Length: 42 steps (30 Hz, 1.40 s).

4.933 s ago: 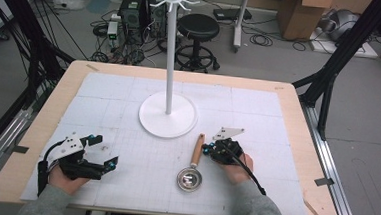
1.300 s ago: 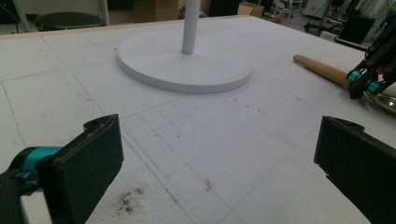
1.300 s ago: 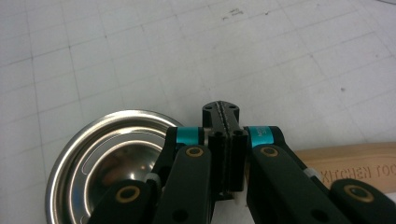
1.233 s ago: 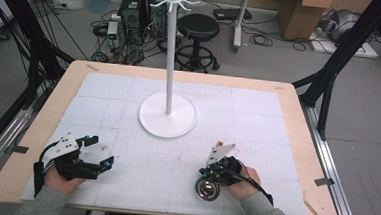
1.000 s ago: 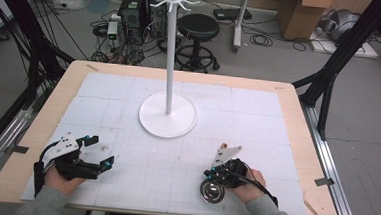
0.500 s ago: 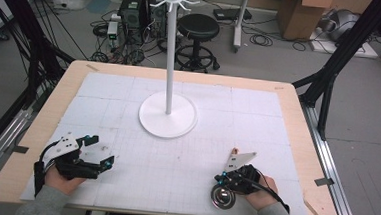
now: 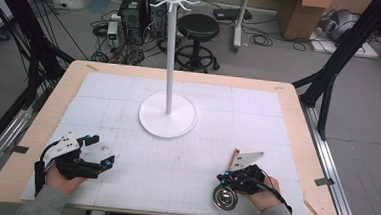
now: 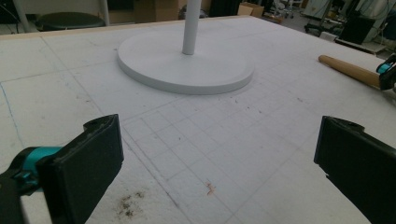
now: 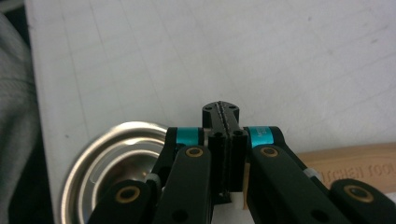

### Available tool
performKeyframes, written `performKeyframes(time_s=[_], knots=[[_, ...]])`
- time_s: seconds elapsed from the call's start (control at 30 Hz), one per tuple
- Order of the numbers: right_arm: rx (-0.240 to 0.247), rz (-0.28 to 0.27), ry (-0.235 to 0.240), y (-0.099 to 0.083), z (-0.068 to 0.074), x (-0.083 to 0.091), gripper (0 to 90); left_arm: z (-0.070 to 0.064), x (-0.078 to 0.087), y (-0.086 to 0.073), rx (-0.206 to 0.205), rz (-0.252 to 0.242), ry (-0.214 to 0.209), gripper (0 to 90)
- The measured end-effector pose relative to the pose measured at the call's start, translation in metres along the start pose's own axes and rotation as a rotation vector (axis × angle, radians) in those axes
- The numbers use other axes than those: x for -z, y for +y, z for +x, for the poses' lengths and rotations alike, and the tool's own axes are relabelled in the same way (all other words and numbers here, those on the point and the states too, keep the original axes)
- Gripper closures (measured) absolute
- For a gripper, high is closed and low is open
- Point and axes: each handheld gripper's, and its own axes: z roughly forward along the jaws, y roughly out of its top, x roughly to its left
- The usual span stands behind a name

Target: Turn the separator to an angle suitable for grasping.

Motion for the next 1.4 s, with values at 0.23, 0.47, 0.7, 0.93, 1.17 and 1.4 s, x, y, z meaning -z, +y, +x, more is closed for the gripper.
performKeyframes(time_s=[0.23, 0.47, 0.7, 0.93, 1.17, 1.4], knots=[[-0.083, -0.064, -0.099, -0.013, -0.020, 0.021, 90.0, 0.000, 0.000, 0.001, -0.004, -0.005, 0.000, 1.8], [-0.167, -0.073, -0.127, -0.031, -0.039, 0.028, 90.0, 0.000, 0.000, 0.001, -0.003, -0.012, 0.000, 1.8], [-0.176, -0.058, -0.129, -0.035, -0.044, 0.022, 90.0, -0.001, 0.000, 0.001, -0.010, -0.010, -0.005, 1.8], [-0.206, -0.080, -0.151, -0.042, -0.050, 0.021, 90.0, -0.002, 0.000, 0.002, -0.012, -0.010, -0.004, 1.8], [-0.208, -0.085, -0.153, -0.043, -0.052, 0.017, 90.0, -0.002, 0.000, 0.002, -0.012, -0.009, -0.002, 1.8], [-0.202, -0.086, -0.148, -0.037, -0.051, 0.011, 90.0, -0.003, 0.000, 0.002, -0.011, -0.010, -0.002, 1.8]])
